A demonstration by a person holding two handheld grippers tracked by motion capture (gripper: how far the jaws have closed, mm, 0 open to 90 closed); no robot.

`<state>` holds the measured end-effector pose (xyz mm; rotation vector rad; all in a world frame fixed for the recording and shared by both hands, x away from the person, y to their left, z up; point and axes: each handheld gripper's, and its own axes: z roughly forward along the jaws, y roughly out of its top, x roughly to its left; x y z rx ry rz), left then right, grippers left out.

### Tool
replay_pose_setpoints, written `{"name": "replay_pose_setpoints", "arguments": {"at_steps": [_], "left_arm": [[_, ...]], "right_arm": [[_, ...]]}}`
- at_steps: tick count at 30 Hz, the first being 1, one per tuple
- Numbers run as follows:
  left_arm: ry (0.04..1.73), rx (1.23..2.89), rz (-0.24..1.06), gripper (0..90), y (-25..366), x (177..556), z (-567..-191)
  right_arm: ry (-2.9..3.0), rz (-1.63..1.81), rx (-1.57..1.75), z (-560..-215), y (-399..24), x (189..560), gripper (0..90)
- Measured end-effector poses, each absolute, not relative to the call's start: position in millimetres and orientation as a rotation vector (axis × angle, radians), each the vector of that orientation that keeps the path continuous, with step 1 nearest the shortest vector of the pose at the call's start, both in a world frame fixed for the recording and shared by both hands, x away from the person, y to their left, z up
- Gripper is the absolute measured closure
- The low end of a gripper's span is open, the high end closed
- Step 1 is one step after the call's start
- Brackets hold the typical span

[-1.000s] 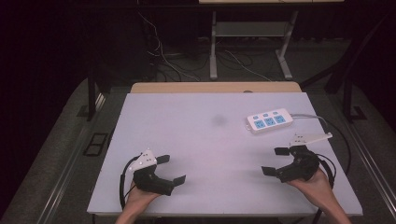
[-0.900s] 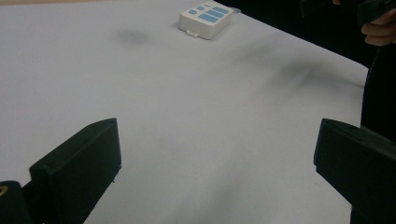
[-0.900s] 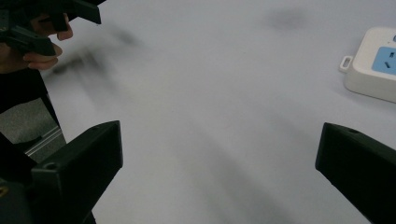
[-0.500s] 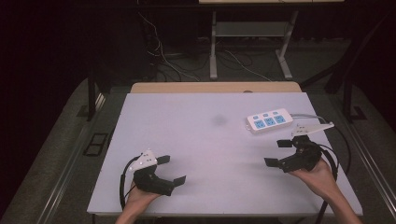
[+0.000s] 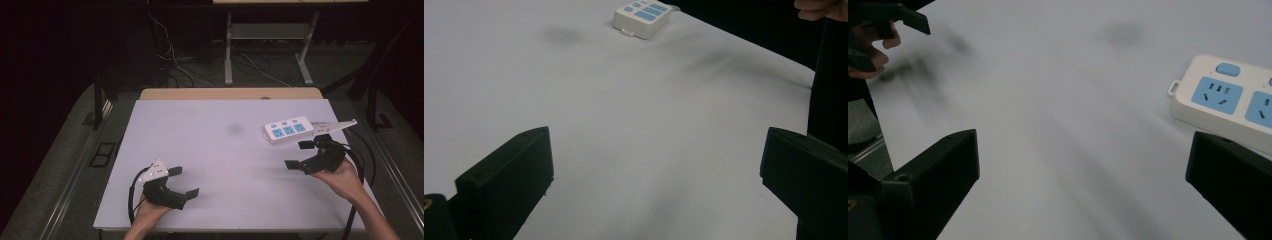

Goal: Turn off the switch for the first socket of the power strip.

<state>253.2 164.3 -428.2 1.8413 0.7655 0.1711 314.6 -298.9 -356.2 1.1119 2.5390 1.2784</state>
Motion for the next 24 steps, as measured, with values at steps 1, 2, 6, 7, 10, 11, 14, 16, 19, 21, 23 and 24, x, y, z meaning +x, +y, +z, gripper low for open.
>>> {"name": "replay_pose_setpoints", "arguments": {"at_steps": [1,2,6,7,10,11,14,16,19,21,23,24], "left_arm": [[0.766,1.841,0.171,0.0,164,253,-428],[0.768,1.843,0.169,0.0,164,253,-429],[0.768,1.846,0.166,0.0,164,253,-429],[0.768,1.846,0.165,0.0,164,253,-429],[0.769,1.847,0.165,0.0,164,254,-429],[0.769,1.847,0.165,0.0,164,254,-429],[0.768,1.847,0.166,0.0,165,254,-429],[0.769,1.847,0.165,0.0,165,254,-429],[0.770,1.848,0.164,0.0,165,253,-429],[0.770,1.848,0.165,0.0,165,254,-429],[0.770,1.846,0.172,0.0,165,253,-429],[0.772,1.843,0.170,0.0,166,253,-429]], "right_arm": [[2.539,1.278,1.112,-356,-299,315,0.4],[2.537,1.276,1.111,-355,-300,318,0.5],[2.539,1.255,1.122,-351,-302,324,0.5],[2.541,1.248,1.125,-350,-303,326,0.5],[2.535,1.246,1.126,-347,-304,331,0.5],[2.533,1.240,1.133,-346,-305,333,0.5],[2.535,1.221,1.142,-345,-306,338,0.5],[2.533,1.215,1.149,-345,-308,342,0.4],[2.530,1.212,1.168,-346,-310,348,0.5],[2.529,1.205,1.179,-347,-311,352,0.5],[2.527,1.198,1.189,-349,-313,356,0.5],[2.523,1.191,1.197,-349,-313,358,0.5]]}}
